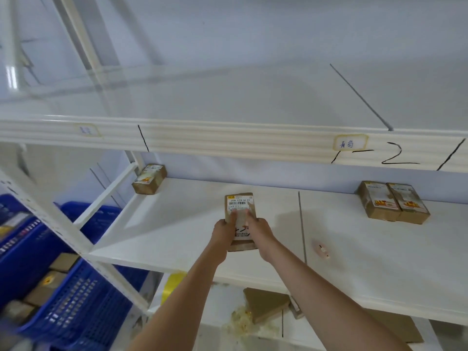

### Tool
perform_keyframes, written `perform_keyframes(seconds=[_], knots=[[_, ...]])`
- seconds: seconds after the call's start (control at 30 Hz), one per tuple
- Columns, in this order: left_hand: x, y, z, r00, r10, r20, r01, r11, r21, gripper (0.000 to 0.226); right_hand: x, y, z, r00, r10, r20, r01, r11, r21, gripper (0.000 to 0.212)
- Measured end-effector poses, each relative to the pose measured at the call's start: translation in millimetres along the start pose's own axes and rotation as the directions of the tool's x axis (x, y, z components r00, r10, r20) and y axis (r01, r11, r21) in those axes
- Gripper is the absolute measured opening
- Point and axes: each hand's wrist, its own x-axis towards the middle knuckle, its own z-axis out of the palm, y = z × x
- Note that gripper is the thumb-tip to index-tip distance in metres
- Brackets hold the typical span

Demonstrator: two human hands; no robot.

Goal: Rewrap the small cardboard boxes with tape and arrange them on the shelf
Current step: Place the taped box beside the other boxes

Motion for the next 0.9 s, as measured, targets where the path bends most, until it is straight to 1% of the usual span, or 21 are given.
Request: perform_keyframes(seconds=[0.07, 0.1, 0.13, 0.2, 0.23, 0.3, 0.37, 0.43, 0.5, 0.53, 0.57, 0.6, 0.63, 0.67, 0.73, 0.77, 0.83, 0.87, 0.9], knots=[[3.4, 0.8, -18.0, 0.999, -0.022, 0.045, 0.026, 0.996, -0.090, 0.051, 5.4, -0.5, 16.1, 0.998, 0.041, 0.041, -0.043, 0.998, 0.048, 0.064], [4.5, 1.9, -27.9, 0.998, -0.022, 0.056, 0.027, 0.995, -0.095, 0.047, 17.6, 4.6, 23.0, 0.998, 0.048, 0.044, -0.050, 0.997, 0.052, 0.074], [7.6, 1.3, -37.9, 0.998, -0.017, 0.068, 0.022, 0.997, -0.075, 0.048, 37.3, 14.6, 30.7, 0.998, 0.035, 0.043, -0.037, 0.998, 0.055, 0.082], [17.7, -0.3, -59.6, 0.997, -0.009, 0.074, 0.010, 1.000, -0.022, 0.062, 74.7, 30.6, 46.5, 0.999, 0.022, 0.048, -0.024, 0.998, 0.056, 0.086], [22.3, 1.3, -70.7, 0.997, 0.003, 0.080, -0.002, 1.000, -0.021, 0.064, 74.9, 25.7, 55.8, 0.998, 0.030, 0.053, -0.034, 0.997, 0.069, 0.086], [26.5, 7.6, -97.4, 0.995, 0.034, 0.098, -0.028, 0.998, -0.060, 0.058, 53.7, 1.7, 83.9, 0.999, 0.025, 0.031, -0.028, 0.997, 0.073, 0.086], [34.2, 11.5, -127.7, 0.994, 0.067, 0.084, -0.058, 0.993, -0.101, 0.046, 28.3, -19.3, 114.3, 0.999, 0.016, 0.045, -0.014, 0.998, -0.053, 0.092], [51.1, 6.9, -158.8, 0.996, 0.084, 0.044, -0.082, 0.995, -0.053, 0.040, 12.3, -32.6, 146.8, 0.995, -0.004, 0.096, 0.025, 0.975, -0.221, 0.098], [66.0, 0.8, -188.1, 0.996, 0.076, 0.055, -0.076, 0.997, -0.004, 0.041, 12.7, -33.1, 173.9, 0.989, -0.043, 0.145, 0.088, 0.944, -0.317, 0.109], [73.2, -3.9, -202.5, 0.993, 0.065, 0.093, -0.068, 0.997, 0.029, 0.046, 16.0, -32.4, 186.1, 0.987, -0.057, 0.149, 0.107, 0.928, -0.357, 0.112], [79.6, -8.1, -215.7, 0.988, 0.061, 0.143, -0.071, 0.995, 0.065, 0.057, 21.4, -30.9, 196.7, 0.988, -0.059, 0.141, 0.104, 0.935, -0.338, 0.109], [86.4, -14.2, -228.3, 0.982, 0.050, 0.184, -0.075, 0.989, 0.127, 0.074, 25.5, -30.1, 209.7, 0.992, -0.029, 0.120, 0.062, 0.957, -0.284, 0.100], [90.0, -17.4, -240.0, 0.975, 0.058, 0.213, -0.098, 0.978, 0.183, 0.090, 30.6, -28.0, 219.4, 0.994, -0.012, 0.113, 0.044, 0.959, -0.281, 0.094], [93.6, -19.9, -249.4, 0.971, 0.068, 0.228, -0.125, 0.961, 0.246, 0.098, 32.8, -26.1, 228.0, 0.995, -0.011, 0.104, 0.045, 0.942, -0.332, 0.096], [96.3, -21.6, -265.5, 0.959, 0.114, 0.260, -0.205, 0.913, 0.353, 0.092, 36.6, -17.8, 242.7, 0.995, -0.062, 0.079, 0.093, 0.864, -0.495, 0.107], [101.0, -24.6, -272.3, 0.954, 0.134, 0.268, -0.233, 0.894, 0.383, 0.089, 37.1, -14.7, 249.0, 0.995, -0.077, 0.066, 0.100, 0.855, -0.509, 0.107], [111.5, -32.1, -282.3, 0.951, 0.126, 0.283, -0.231, 0.897, 0.377, 0.089, 46.3, -7.1, 261.8, 0.990, -0.127, 0.067, 0.142, 0.812, -0.565, 0.109], [116.7, -36.7, -287.5, 0.957, 0.107, 0.271, -0.205, 0.908, 0.365, 0.091, 60.7, 2.0, 266.4, 0.990, -0.133, 0.051, 0.137, 0.784, -0.606, 0.118], [120.9, -41.0, -291.7, 0.962, 0.114, 0.248, -0.201, 0.912, 0.357, 0.090, 89.6, 21.7, 266.7, 0.990, -0.128, 0.066, 0.140, 0.755, -0.641, 0.127]])
